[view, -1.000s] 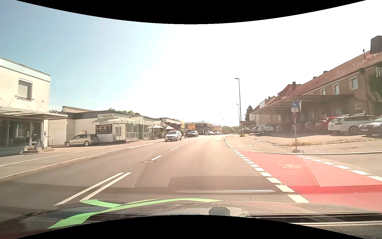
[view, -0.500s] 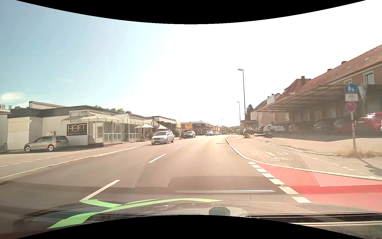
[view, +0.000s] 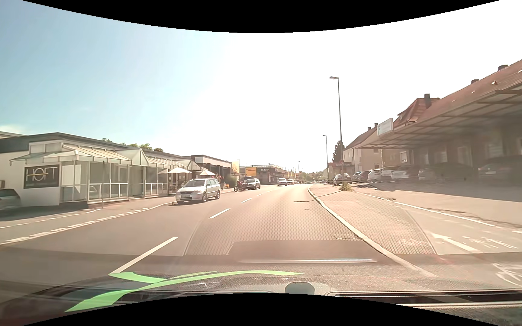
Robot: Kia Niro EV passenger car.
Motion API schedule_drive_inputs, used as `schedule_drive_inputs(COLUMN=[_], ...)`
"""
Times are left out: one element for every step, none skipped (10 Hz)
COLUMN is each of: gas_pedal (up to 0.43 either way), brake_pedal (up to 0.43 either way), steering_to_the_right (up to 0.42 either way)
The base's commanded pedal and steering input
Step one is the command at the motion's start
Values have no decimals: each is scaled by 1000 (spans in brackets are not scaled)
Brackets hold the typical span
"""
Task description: Follow the waypoints while adhering to traffic rules and regulations
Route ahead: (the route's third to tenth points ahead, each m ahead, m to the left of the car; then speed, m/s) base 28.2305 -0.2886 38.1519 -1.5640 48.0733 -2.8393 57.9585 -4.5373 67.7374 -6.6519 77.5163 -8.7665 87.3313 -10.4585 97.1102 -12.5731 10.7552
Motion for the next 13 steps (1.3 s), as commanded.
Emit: schedule_drive_inputs(gas_pedal=[150, 150, 150, 150, 150, 150, 150, 150, 150, 157, 157, 157, 157], brake_pedal=[0, 0, 0, 0, 0, 0, 0, 0, 0, 0, 0, 0, 0], steering_to_the_right=[17, 17, 17, 19, 19, 19, 19, 19, 18, 16, 14, 13, 13])
